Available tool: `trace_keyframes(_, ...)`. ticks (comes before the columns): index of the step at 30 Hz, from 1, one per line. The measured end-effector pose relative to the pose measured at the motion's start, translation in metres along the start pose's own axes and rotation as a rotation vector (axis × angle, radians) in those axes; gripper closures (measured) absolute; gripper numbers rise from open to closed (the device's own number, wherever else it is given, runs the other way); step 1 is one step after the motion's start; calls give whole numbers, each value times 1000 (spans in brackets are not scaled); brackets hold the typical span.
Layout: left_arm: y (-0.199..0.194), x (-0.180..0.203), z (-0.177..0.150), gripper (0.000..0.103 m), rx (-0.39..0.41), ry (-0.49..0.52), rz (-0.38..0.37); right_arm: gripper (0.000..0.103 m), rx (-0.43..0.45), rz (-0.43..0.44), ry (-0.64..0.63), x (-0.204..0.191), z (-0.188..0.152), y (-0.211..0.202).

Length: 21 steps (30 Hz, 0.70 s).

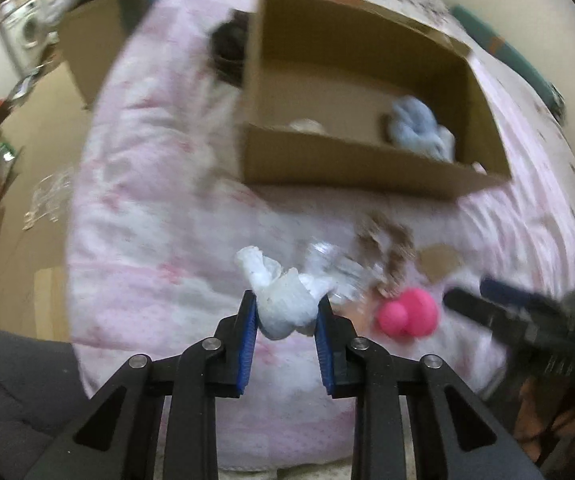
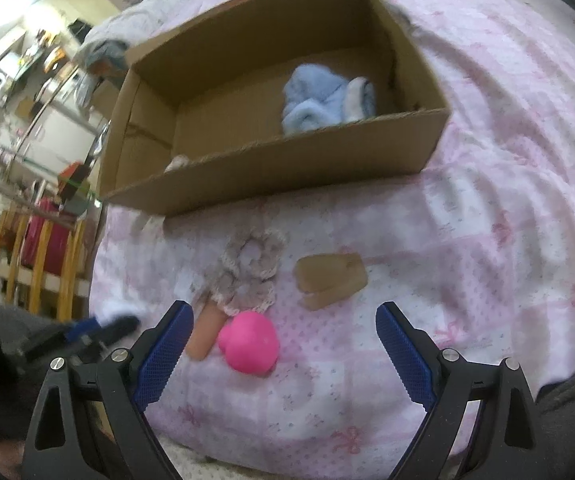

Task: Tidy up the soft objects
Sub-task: 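Grasp the pink rubber toy with the right gripper while the left grasps a white sock, then carry the pink toy and white sock into the box with both grippers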

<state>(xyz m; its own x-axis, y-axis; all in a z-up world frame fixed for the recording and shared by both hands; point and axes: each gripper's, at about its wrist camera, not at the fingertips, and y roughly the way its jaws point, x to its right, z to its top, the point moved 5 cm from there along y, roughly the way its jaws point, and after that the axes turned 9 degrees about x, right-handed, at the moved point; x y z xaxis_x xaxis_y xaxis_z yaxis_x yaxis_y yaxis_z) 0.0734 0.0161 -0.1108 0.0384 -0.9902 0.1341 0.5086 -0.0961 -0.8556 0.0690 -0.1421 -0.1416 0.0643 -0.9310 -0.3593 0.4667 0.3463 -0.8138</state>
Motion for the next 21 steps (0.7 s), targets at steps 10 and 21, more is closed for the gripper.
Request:
trace_keyframes(10, 5, -18, 3, 79, -2, -51, 62, 15, -145, -21, -187, -30, -31, 42)
trace_keyframes(21, 4, -18, 5, 79, 13, -48, 80, 52, -157, -57, -256, -35, -40, 49)
